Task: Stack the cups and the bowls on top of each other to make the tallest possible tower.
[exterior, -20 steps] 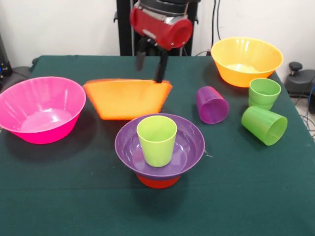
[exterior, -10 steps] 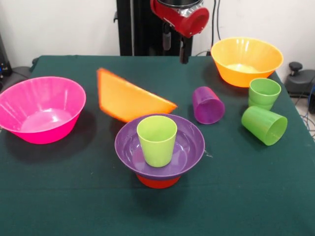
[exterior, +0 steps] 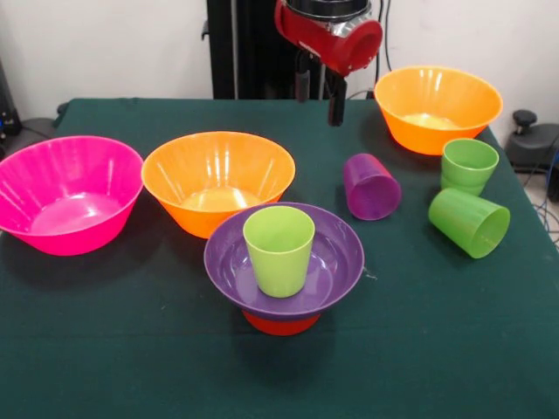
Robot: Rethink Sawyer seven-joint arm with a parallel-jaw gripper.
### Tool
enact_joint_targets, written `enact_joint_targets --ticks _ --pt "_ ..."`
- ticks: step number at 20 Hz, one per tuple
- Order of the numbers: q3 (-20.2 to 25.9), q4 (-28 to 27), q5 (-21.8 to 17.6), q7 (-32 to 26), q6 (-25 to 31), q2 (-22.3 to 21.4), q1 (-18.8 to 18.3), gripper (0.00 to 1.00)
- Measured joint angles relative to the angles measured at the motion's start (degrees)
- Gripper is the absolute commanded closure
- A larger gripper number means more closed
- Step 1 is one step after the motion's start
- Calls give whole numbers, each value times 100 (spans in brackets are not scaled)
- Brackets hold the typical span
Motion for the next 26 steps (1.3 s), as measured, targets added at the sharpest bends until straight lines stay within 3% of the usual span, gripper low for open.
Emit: enact_joint_targets --ticks 5,12,19,26 --pt "-124 89 -547 0 -1166 -35 172 0" --pt "-359 529 -1394 0 -2409 -234 129 0" --pt "-538 878 -1849 0 -2948 -320 -1 0" --pt "-311 1275 -2053 0 -3233 -356 -678 0"
